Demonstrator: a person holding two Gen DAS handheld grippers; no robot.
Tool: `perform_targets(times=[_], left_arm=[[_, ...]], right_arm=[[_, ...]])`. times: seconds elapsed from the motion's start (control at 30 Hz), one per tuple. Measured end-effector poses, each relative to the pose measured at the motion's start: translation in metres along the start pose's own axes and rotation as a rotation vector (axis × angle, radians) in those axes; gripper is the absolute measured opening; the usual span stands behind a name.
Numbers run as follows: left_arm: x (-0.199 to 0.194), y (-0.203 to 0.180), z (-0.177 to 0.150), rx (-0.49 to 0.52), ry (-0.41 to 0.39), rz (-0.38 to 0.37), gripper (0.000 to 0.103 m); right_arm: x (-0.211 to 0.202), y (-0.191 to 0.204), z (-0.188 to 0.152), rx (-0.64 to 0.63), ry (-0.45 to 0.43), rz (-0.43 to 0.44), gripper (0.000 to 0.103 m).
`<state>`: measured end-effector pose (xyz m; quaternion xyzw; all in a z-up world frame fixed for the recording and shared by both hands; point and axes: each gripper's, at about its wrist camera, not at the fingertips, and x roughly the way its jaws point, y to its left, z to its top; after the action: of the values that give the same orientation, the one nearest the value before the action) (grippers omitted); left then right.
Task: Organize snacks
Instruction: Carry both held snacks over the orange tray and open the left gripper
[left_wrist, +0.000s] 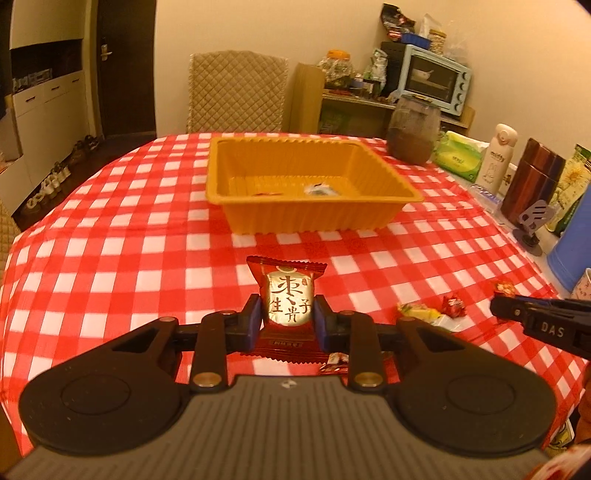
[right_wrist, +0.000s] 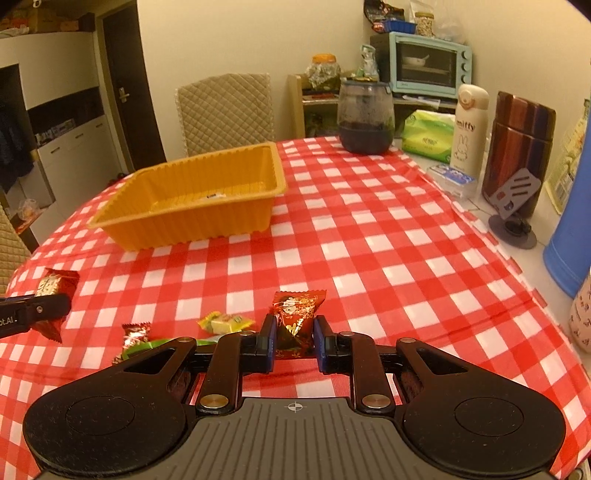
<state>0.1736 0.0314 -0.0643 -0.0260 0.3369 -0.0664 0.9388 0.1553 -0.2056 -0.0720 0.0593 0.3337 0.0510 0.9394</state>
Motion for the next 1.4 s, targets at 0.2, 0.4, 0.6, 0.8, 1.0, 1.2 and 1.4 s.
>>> perform_targets(times=[0.2, 0.4, 0.6, 0.8, 1.0, 1.2, 1.4], left_arm=[[0.0, -0.009, 0.016, 0.026, -0.023, -0.02, 0.026], [0.005, -0.018, 0.038, 0.062, -0.051, -0.035, 0.026], [0.013, -0.023, 0.064, 0.081, -0.08, -0.044, 0.026], [0.024, -0.022, 0.087, 0.083, -0.101, -0.05, 0.026], [0.043, -0.018, 0.112, 0.067, -0.111, -0.047, 0.026], [0.067, -0.011, 0.133, 0.039, -0.119, -0.039, 0.026], [0.09, -0.003, 0.145, 0.021, -0.111, -0.032, 0.026]], right_arm=[[-0.001, 0.002, 0.019, -0.023, -0.044, 0.019, 0.021], [0.004, 0.007, 0.041, -0.035, -0.069, 0.05, 0.021], [0.012, 0.013, 0.069, -0.05, -0.111, 0.074, 0.021], [0.024, 0.02, 0.097, -0.056, -0.132, 0.106, 0.021], [0.046, 0.033, 0.124, -0.055, -0.131, 0.148, 0.021], [0.076, 0.04, 0.146, -0.051, -0.132, 0.181, 0.021], [0.106, 0.035, 0.158, -0.018, -0.113, 0.175, 0.021]])
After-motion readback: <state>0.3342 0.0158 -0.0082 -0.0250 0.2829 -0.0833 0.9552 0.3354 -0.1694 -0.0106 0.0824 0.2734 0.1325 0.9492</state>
